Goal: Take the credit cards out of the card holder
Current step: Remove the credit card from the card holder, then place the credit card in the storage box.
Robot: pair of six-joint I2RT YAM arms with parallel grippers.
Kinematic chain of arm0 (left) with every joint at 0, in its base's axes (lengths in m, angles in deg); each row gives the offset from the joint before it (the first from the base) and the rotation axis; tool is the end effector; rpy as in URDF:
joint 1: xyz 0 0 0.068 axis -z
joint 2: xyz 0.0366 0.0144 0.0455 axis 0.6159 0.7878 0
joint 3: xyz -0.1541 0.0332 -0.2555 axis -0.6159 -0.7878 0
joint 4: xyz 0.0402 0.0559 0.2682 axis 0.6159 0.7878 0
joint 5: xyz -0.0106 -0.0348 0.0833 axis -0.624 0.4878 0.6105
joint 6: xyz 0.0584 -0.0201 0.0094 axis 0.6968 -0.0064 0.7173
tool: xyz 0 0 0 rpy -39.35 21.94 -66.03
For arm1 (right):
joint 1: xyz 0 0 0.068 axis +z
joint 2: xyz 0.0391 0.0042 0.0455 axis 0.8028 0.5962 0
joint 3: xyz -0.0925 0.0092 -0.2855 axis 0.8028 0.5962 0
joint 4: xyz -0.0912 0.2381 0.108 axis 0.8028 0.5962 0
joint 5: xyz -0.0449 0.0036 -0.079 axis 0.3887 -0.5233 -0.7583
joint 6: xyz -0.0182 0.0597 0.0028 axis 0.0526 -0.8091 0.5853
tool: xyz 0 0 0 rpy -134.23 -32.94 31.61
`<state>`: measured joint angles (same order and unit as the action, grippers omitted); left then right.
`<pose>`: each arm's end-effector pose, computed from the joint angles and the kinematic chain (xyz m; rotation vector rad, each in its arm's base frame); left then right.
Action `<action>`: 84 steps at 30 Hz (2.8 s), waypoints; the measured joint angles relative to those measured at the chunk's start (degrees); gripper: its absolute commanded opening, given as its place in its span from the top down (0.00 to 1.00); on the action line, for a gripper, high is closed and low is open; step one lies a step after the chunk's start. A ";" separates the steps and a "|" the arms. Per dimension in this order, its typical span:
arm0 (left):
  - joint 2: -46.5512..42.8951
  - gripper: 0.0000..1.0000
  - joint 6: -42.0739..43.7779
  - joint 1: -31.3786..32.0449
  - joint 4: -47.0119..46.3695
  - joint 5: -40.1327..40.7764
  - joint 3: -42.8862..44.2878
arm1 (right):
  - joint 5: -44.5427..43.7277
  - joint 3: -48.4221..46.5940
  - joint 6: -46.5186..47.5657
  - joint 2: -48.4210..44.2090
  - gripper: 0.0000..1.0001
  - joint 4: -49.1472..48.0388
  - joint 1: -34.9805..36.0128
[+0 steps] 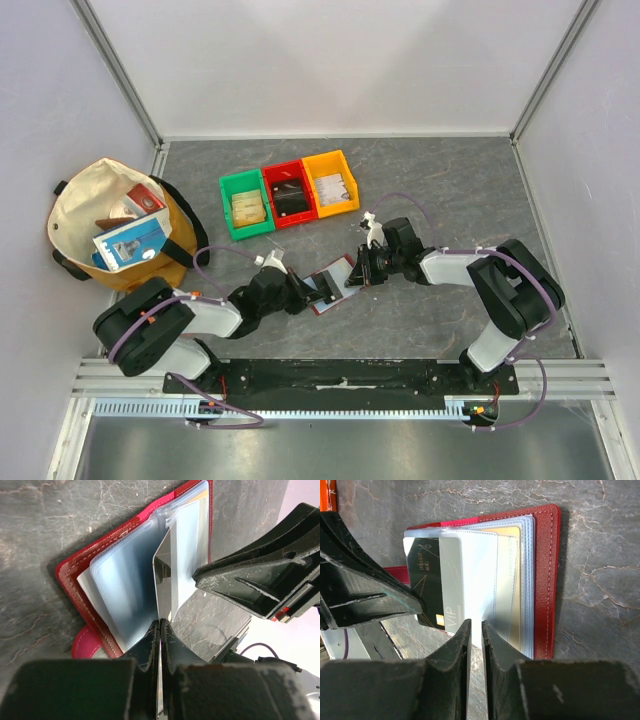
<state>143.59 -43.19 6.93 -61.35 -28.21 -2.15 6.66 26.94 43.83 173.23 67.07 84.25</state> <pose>0.1671 -0.1705 0.1188 -0.5253 2.3435 -1.1682 0.2616 0.1863 0.1357 -0.4253 2.4834 1.1162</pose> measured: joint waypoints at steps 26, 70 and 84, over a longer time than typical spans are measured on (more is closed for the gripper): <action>-35.34 0.98 27.26 -0.81 45.46 1.09 12.09 | -6.71 -6.69 8.04 -20.39 0.46 16.72 -0.33; -21.88 0.75 87.47 -1.01 80.98 -22.80 49.51 | 21.38 -16.20 34.25 -26.45 1.00 20.00 6.19; -36.48 0.14 74.77 -16.06 61.40 10.38 37.75 | -4.66 -26.93 20.35 -10.95 1.00 20.48 5.97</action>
<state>107.11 31.59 -9.13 0.04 -17.82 35.60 2.00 0.01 64.18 162.28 87.55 90.22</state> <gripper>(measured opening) 0.858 0.007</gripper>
